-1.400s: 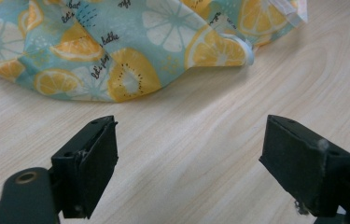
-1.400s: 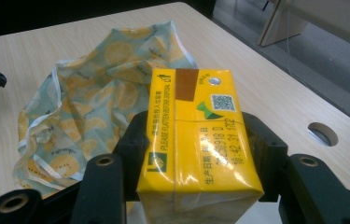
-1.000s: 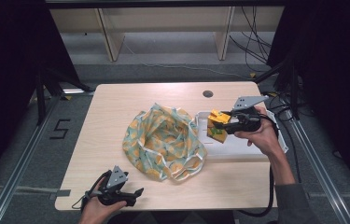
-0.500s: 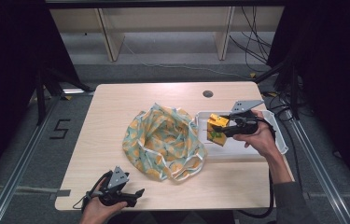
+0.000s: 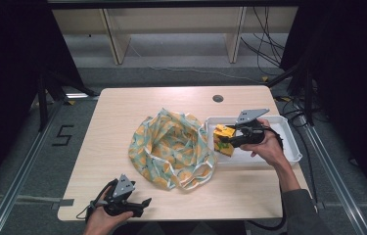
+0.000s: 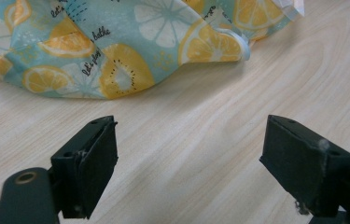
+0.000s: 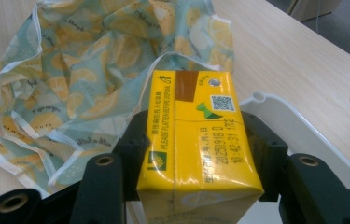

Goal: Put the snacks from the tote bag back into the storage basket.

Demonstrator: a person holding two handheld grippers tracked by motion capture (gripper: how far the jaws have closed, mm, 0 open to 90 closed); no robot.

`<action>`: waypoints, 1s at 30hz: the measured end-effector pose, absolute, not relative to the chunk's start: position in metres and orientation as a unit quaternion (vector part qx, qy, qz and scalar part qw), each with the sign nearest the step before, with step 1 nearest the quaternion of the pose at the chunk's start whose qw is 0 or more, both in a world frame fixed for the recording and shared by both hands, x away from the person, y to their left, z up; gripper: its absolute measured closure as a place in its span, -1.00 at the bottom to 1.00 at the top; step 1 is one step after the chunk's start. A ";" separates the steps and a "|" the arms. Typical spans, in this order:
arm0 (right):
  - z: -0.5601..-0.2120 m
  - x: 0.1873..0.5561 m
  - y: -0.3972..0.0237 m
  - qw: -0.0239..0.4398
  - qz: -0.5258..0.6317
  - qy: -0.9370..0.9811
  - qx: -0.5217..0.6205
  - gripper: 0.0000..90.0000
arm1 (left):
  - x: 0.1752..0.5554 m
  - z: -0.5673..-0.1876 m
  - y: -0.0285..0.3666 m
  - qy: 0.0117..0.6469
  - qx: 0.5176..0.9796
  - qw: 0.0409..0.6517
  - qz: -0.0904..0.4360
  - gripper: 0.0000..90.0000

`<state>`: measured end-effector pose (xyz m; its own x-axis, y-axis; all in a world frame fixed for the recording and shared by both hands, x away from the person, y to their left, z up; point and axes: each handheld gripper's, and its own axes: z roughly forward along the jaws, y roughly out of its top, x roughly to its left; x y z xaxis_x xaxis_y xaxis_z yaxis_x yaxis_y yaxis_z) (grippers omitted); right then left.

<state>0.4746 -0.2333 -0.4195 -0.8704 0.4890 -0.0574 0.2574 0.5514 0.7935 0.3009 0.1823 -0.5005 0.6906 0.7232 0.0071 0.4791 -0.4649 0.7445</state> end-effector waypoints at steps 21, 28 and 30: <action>-0.441 0.479 -0.230 0.120 0.419 0.876 0.204 0.13 | 0.300 -0.500 0.182 0.348 0.842 0.377 0.165 -0.61; -0.444 0.477 -0.236 0.119 0.423 0.876 0.197 0.12 | 0.299 -0.501 0.180 0.357 0.839 0.378 0.163 -0.61; -0.446 0.476 -0.237 0.117 0.424 0.876 0.200 0.11 | 0.299 -0.501 0.180 0.357 0.838 0.380 0.163 -0.61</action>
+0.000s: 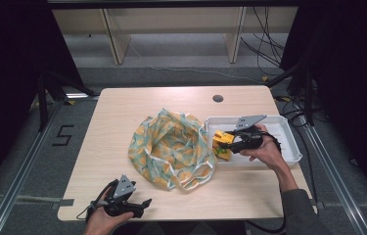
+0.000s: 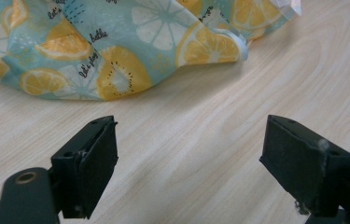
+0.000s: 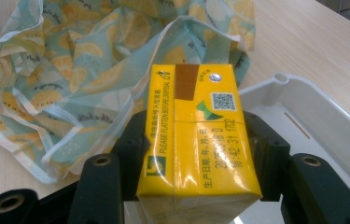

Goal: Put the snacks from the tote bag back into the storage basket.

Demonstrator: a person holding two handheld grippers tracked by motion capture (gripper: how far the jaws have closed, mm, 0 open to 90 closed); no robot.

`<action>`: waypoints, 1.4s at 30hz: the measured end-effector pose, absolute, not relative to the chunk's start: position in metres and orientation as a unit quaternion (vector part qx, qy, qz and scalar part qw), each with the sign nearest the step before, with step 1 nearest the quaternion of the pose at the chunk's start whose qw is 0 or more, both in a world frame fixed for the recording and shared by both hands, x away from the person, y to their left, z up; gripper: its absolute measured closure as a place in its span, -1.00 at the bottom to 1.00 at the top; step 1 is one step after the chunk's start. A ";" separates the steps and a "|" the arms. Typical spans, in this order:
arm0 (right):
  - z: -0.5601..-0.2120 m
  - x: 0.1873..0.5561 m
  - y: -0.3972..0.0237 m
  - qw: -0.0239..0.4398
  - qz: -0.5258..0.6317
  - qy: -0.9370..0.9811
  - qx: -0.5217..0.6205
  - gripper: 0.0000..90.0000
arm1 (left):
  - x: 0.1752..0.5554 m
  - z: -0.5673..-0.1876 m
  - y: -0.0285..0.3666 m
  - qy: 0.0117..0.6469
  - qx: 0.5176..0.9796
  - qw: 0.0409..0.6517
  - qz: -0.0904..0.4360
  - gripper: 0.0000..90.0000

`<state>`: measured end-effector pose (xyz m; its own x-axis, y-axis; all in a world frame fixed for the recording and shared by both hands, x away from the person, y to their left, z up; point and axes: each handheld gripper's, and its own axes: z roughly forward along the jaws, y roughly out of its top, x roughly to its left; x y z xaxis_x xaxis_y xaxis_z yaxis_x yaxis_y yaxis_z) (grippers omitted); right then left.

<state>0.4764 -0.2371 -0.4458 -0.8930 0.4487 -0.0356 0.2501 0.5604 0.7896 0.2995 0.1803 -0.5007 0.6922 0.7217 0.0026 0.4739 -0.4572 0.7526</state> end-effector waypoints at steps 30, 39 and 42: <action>-0.420 0.401 -0.261 0.152 0.429 0.830 0.321 0.58 | 0.301 -0.500 0.180 0.368 0.831 0.385 0.161 -0.61; -0.420 0.387 -0.248 0.168 0.412 0.851 0.280 1.00 | 0.302 -0.501 0.179 0.367 0.834 0.381 0.159 -0.61; -0.424 0.388 -0.246 0.160 0.409 0.855 0.277 1.00 | 0.302 -0.501 0.179 0.368 0.832 0.382 0.162 -0.61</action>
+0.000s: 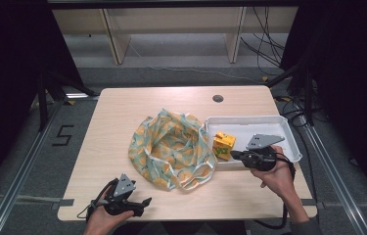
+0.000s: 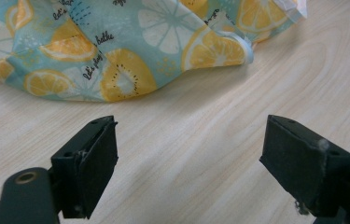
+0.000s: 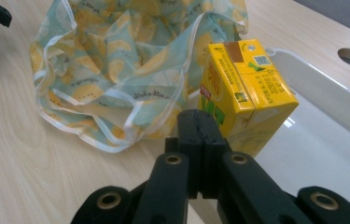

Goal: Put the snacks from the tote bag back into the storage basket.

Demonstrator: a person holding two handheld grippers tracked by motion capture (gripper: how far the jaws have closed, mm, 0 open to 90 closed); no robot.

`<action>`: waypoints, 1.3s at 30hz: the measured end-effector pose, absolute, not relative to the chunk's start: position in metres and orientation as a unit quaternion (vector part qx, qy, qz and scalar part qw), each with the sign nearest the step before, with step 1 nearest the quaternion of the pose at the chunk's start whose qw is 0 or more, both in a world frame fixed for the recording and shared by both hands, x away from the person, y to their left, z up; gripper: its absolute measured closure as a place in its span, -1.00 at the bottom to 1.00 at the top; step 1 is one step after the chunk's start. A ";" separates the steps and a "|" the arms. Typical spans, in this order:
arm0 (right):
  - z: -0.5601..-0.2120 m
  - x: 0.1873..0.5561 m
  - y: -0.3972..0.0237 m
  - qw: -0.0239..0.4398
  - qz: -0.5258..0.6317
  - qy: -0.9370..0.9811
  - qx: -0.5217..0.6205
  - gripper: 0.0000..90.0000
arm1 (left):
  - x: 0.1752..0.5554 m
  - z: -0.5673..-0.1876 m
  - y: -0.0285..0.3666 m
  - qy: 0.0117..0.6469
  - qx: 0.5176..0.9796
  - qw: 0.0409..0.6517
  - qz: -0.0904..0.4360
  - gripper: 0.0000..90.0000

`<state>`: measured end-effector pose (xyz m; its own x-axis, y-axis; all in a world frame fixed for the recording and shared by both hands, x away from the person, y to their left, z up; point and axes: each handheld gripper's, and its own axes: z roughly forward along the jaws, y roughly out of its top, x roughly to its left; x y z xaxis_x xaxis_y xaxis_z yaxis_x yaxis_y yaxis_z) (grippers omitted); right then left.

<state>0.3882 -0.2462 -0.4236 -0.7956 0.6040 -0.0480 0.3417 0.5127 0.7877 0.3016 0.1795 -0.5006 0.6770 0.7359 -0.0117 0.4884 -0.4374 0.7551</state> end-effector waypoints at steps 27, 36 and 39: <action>-0.439 0.407 -0.243 0.189 0.379 0.858 0.292 1.00 | 0.299 -0.502 0.177 0.351 0.841 0.379 0.161 -0.61; -0.439 0.410 -0.245 0.200 0.375 0.858 0.287 1.00 | 0.298 -0.500 0.178 0.338 0.853 0.364 0.159 -0.61; -0.439 0.409 -0.246 0.191 0.372 0.859 0.295 1.00 | 0.300 -0.499 0.179 0.328 0.859 0.357 0.163 -0.61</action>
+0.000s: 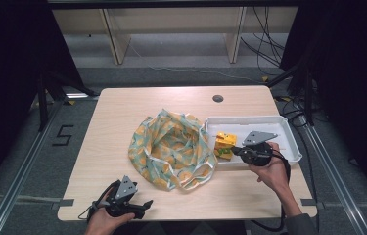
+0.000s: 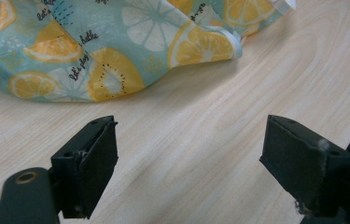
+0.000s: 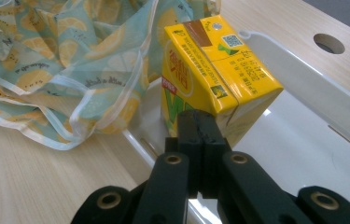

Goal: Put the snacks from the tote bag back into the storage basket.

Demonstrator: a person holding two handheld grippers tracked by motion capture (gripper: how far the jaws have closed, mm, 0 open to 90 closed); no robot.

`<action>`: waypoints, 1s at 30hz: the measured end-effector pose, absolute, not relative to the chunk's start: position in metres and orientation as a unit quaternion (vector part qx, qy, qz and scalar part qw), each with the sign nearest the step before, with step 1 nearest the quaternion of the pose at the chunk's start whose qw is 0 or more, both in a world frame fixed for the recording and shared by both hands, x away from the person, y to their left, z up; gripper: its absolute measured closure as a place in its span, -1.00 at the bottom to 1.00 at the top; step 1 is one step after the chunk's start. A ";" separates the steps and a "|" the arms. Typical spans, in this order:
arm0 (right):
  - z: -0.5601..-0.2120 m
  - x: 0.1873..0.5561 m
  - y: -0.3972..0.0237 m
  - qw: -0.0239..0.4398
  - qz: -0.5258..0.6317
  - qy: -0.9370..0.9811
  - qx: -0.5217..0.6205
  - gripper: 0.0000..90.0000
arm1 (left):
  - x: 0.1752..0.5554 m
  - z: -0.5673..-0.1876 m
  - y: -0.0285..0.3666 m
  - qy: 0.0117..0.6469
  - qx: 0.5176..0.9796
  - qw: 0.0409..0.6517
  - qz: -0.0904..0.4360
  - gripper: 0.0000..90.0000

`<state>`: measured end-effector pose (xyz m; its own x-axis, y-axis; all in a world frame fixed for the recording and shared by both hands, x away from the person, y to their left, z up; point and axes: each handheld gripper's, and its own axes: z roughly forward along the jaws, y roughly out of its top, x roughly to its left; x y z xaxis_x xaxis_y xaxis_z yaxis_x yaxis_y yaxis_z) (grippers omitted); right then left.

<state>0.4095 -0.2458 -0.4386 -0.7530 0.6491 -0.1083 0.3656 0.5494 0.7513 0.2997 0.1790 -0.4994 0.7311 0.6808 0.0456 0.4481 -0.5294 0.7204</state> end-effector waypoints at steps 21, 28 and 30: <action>-0.436 0.410 -0.253 0.206 0.376 0.852 0.301 0.88 | 0.298 -0.501 0.178 0.339 0.852 0.366 0.160 -0.61; -0.429 0.396 -0.246 0.201 0.414 0.838 0.295 0.42 | 0.299 -0.502 0.178 0.353 0.845 0.368 0.163 -0.61; -0.427 0.390 -0.243 0.190 0.424 0.829 0.310 0.32 | 0.299 -0.502 0.179 0.351 0.845 0.369 0.163 -0.61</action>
